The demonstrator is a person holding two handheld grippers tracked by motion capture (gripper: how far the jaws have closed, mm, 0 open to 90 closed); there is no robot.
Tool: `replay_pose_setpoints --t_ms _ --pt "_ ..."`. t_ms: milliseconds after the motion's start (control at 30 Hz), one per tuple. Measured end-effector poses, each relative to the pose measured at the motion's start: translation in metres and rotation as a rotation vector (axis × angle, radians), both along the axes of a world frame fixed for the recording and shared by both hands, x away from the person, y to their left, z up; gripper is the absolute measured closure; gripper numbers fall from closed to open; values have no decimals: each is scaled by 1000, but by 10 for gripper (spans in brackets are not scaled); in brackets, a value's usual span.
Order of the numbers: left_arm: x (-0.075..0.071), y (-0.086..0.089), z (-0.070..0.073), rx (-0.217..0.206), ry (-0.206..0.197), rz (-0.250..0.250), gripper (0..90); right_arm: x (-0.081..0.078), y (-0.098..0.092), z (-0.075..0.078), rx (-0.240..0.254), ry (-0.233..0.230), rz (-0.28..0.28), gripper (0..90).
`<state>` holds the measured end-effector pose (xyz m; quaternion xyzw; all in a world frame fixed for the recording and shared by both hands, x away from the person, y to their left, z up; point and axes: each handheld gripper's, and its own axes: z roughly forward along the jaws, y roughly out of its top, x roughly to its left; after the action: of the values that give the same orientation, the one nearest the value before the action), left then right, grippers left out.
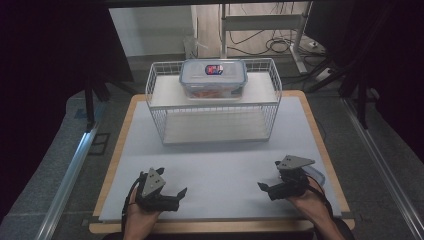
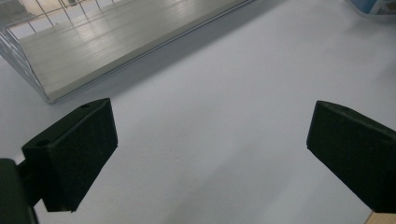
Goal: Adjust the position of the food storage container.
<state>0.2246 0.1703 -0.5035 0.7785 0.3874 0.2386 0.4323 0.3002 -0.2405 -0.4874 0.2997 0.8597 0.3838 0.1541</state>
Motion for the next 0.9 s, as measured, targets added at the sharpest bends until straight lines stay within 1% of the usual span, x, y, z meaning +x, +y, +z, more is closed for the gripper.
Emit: replay_pose_setpoints --t_ms 67,167,200,233,267,333,367,400,500,567,600,667,767,800,833,867,900 --pt "0 1 0 -4 4 0 18 0 1 0 -5 1 3 8" --pt "1 0 -1 -2 8 1 19 0 1 1 -1 13 -15 5" --pt "1 0 -1 0 7 1 19 1 -1 2 -5 13 -27 29" --pt "0 0 -1 -1 7 2 19 2 -6 5 -4 7 -41 119" --pt "0 0 -1 1 7 3 19 2 -6 5 -4 7 -41 119" --pt "0 0 0 3 7 2 19 3 -13 10 9 6 -65 252" --pt "0 0 0 2 6 2 19 3 -17 13 11 0 -84 338" --pt "0 1 0 1 5 1 19 3 -21 15 7 3 -94 450" --pt "0 0 0 2 5 0 19 5 -34 21 9 13 -119 679" --pt "0 0 0 2 5 -2 19 8 -44 23 15 26 -155 798" --pt "0 -1 0 3 4 -3 20 10 -51 24 18 23 -187 855" --pt "0 -1 0 3 3 -4 20 13 -62 26 21 17 -220 895" --pt "0 -1 0 4 5 -4 20 15 -77 27 16 17 -275 897" --pt "0 -1 0 4 7 -4 20 16 -85 27 13 15 -299 897" --pt "0 -1 0 4 8 -4 21 17 -97 26 7 18 -339 897" --pt "0 -1 0 5 8 -4 21 17 -97 26 7 18 -339 897" --pt "0 -1 0 6 8 -4 21 17 -102 25 8 19 -353 896"
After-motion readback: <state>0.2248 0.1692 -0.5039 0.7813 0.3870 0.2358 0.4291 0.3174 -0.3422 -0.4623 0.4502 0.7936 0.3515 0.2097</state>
